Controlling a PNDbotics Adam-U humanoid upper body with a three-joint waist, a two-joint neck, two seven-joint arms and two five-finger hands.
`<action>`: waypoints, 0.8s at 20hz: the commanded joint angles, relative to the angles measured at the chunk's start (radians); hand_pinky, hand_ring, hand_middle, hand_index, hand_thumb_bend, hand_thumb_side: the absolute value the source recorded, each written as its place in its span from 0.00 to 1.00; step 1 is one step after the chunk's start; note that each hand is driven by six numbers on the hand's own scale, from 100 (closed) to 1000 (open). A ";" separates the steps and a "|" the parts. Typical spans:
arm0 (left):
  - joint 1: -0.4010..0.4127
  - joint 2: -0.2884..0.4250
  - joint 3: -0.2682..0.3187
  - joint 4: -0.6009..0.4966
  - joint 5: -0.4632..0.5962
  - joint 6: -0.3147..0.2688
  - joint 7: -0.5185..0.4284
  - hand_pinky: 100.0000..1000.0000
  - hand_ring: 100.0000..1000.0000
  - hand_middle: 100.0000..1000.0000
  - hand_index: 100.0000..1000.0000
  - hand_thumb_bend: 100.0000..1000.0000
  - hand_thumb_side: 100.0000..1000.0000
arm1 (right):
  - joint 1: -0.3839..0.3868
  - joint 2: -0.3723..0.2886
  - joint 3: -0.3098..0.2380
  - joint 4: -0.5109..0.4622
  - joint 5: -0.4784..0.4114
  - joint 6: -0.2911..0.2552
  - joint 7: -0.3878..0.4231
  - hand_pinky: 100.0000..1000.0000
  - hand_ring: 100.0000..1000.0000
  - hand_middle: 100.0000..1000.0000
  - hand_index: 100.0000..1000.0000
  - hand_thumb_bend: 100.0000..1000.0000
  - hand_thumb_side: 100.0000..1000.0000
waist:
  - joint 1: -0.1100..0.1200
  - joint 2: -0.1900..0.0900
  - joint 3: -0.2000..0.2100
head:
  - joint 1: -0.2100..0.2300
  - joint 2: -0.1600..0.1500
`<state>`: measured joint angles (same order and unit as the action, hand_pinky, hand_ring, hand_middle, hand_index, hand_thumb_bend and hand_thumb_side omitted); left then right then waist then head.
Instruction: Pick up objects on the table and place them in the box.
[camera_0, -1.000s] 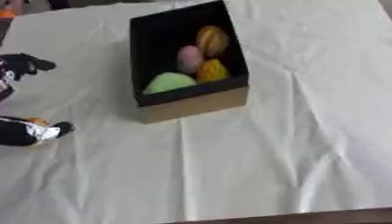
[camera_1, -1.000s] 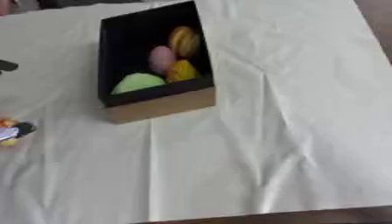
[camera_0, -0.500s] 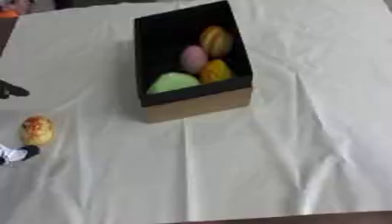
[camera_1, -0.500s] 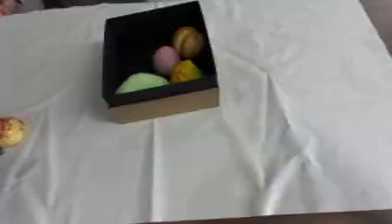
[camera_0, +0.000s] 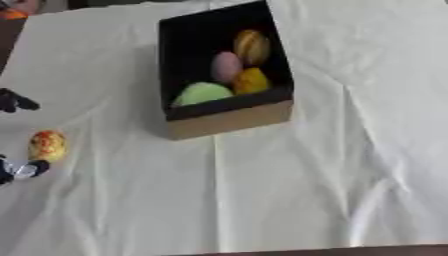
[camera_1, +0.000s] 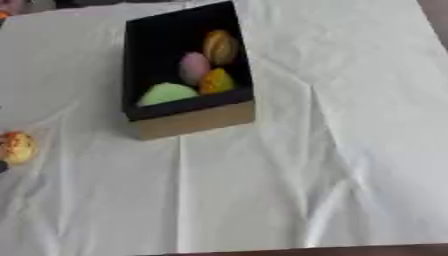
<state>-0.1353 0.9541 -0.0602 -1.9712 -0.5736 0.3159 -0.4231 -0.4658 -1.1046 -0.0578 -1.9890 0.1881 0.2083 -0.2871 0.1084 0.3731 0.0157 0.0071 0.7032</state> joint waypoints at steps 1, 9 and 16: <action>-0.010 0.025 0.006 0.000 -0.003 0.001 0.004 0.72 0.81 0.77 0.84 0.53 0.21 | -0.012 -0.024 -0.011 -0.011 0.006 -0.001 -0.002 0.83 0.82 0.72 0.84 0.00 0.55 | -0.019 -0.004 0.000 | 0.005 -0.005; -0.069 -0.002 -0.028 0.109 -0.087 0.005 -0.010 0.70 0.80 0.75 0.86 0.51 0.12 | -0.014 -0.017 -0.011 -0.011 0.005 -0.002 -0.003 0.83 0.82 0.72 0.84 0.00 0.56 | -0.021 0.004 -0.018 | 0.013 -0.011; -0.101 -0.027 -0.048 0.156 -0.097 -0.008 -0.002 0.69 0.79 0.75 0.84 0.49 0.13 | -0.016 -0.013 -0.009 -0.011 0.006 -0.003 -0.002 0.83 0.82 0.72 0.84 0.00 0.56 | -0.022 0.009 -0.026 | 0.018 -0.017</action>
<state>-0.2238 0.9077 -0.1143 -1.8174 -0.6660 0.3113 -0.4289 -0.4674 -1.0955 -0.0551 -1.9890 0.1902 0.2070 -0.2872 0.1076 0.3863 -0.0105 0.0203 0.6991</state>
